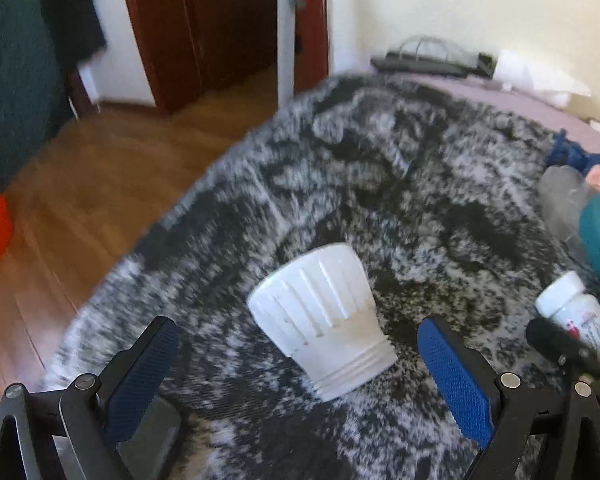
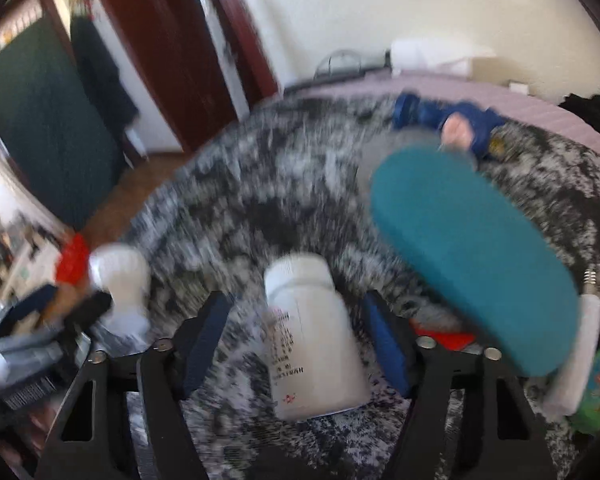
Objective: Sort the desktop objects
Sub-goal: 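Grasp the white ribbed cup with the left gripper while the right grasps the white pill bottle, then carry ribbed cup and pill bottle into the pink box and open both grippers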
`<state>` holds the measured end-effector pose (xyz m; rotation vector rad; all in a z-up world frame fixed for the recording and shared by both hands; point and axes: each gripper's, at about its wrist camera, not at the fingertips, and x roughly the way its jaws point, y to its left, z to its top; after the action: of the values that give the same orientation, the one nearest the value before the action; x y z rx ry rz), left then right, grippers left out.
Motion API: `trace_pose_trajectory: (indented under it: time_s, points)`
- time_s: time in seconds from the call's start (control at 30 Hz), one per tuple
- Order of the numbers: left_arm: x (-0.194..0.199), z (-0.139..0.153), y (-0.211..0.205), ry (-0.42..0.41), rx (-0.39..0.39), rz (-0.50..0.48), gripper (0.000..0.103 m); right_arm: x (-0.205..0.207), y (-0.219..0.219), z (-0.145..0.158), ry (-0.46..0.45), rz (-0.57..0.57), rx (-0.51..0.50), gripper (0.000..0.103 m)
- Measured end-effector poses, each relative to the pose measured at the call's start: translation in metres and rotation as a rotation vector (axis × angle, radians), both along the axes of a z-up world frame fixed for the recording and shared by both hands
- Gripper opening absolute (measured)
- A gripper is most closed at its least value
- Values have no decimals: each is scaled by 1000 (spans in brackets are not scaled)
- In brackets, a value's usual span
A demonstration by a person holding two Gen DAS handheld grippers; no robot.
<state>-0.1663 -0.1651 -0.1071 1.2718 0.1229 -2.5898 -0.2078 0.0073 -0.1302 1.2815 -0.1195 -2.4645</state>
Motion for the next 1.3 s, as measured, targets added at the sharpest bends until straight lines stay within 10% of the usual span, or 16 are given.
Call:
trace_pose_trajectory:
  time_s: [0.17, 0.3, 1.0, 1.3]
  points:
    - [-19, -37, -2, -101, 51, -3, 96, -1, -1, -5, 21, 1, 23, 45]
    - [-18, -25, -3, -34, 74, -30, 44, 4, 3, 13, 43, -3, -18, 45]
    - [68, 88, 55, 231, 200, -287, 43, 159, 86, 190, 379, -171, -170, 45]
    - [126, 105, 166, 263, 126, -526, 44, 258, 185, 198, 389, -407, -99, 45]
